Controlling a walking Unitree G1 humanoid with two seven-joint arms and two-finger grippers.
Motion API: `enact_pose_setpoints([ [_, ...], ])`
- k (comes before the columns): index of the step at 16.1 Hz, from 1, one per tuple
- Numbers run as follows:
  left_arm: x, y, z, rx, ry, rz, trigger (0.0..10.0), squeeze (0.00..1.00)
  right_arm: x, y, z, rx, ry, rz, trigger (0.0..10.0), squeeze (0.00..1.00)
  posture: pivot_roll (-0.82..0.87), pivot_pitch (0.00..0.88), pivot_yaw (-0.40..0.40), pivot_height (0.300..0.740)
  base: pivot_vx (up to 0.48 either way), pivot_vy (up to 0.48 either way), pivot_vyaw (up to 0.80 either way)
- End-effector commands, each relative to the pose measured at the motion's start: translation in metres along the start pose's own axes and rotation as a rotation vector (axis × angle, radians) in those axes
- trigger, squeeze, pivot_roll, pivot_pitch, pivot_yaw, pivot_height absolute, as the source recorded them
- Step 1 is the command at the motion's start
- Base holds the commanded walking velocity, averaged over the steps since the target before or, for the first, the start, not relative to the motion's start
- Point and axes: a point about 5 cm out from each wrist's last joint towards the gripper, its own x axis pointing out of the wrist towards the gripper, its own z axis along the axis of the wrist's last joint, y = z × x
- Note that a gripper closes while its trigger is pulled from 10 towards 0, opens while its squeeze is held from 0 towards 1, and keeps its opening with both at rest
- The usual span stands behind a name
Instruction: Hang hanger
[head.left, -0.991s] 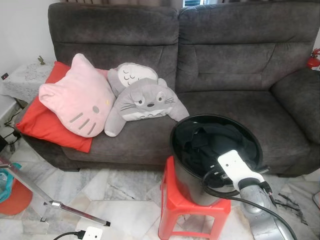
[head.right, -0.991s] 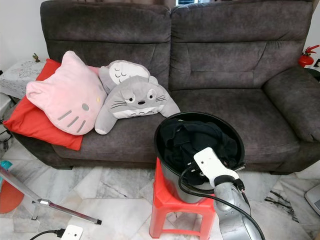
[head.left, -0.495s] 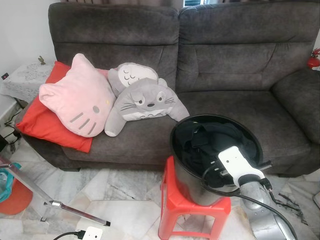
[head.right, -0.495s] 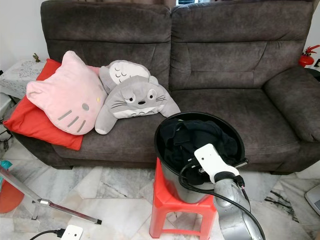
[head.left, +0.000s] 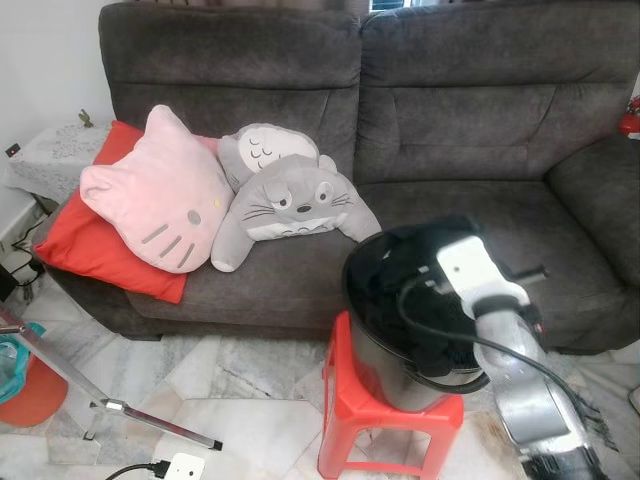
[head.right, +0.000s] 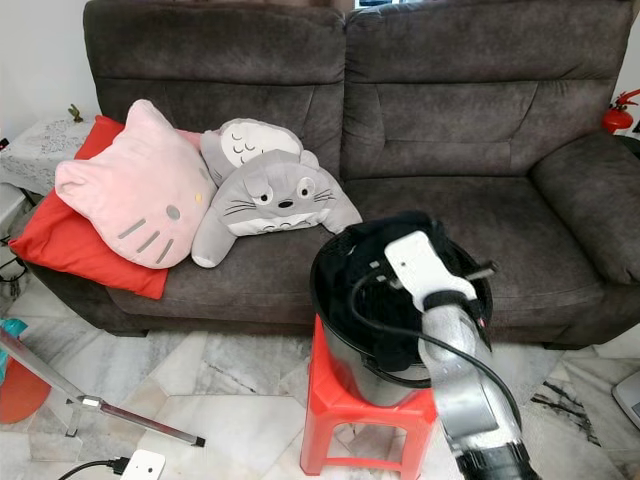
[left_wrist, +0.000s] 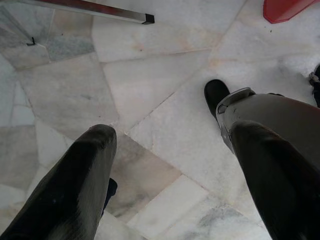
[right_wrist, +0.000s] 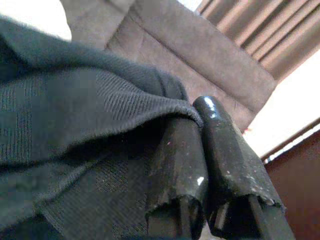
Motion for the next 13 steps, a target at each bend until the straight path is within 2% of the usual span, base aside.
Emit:
enact_pose_setpoints([
  [1, 0.0, 0.003, -0.003, 0.018, 0.01, 0.008, 10.0, 0.0, 0.002, -0.003, 0.02, 0.037, -0.081, -0.011, 10.0, 0.0, -0.19, 0.0, 0.04, 0.74, 0.0, 0.0, 0.0],
  [3, -0.001, 0.003, -0.003, 0.017, 0.011, 0.01, 10.0, 0.0, 0.004, -0.005, 0.03, 0.051, -0.132, -0.03, 10.0, 0.0, -0.19, 0.0, 0.044, 0.74, 0.0, 0.0, 0.0],
  [5, -0.001, 0.004, -0.005, 0.016, 0.015, 0.016, 10.0, 0.0, 0.001, -0.02, 0.052, 0.112, -0.24, -0.126, 10.0, 0.0, -0.19, 0.0, 0.05, 0.74, 0.0, 0.0, 0.0],
  [7, -0.001, 0.005, -0.006, 0.017, 0.018, 0.017, 10.0, 0.0, -0.006, -0.019, 0.057, 0.134, -0.274, -0.145, 10.0, 0.0, -0.19, 0.0, 0.052, 0.74, 0.0, 0.0, 0.0],
  [8, -0.001, 0.005, -0.008, 0.021, 0.021, 0.019, 10.0, 0.0, -0.015, -0.016, 0.059, 0.165, -0.292, -0.155, 10.0, 0.0, -0.19, 0.0, 0.058, 0.74, 0.0, 0.0, 0.0],
  [11, -0.002, 0.006, -0.009, 0.025, 0.025, 0.021, 10.0, 0.0, -0.027, -0.005, 0.058, 0.198, -0.282, -0.133, 10.0, 0.0, -0.19, 0.0, 0.064, 0.74, 0.0, 0.0, 0.0],
  [12, -0.002, 0.007, -0.011, 0.027, 0.028, 0.023, 10.0, 0.0, -0.038, 0.008, 0.049, 0.23, -0.229, -0.104, 10.0, 0.0, -0.19, 0.0, 0.068, 0.74, 0.0, 0.0, 0.0],
  [13, -0.002, 0.008, -0.011, 0.029, 0.03, 0.024, 10.0, 0.0, -0.043, 0.013, 0.045, 0.243, -0.199, -0.096, 10.0, 0.0, -0.19, 0.0, 0.07, 0.74, 0.0, 0.0, 0.0],
])
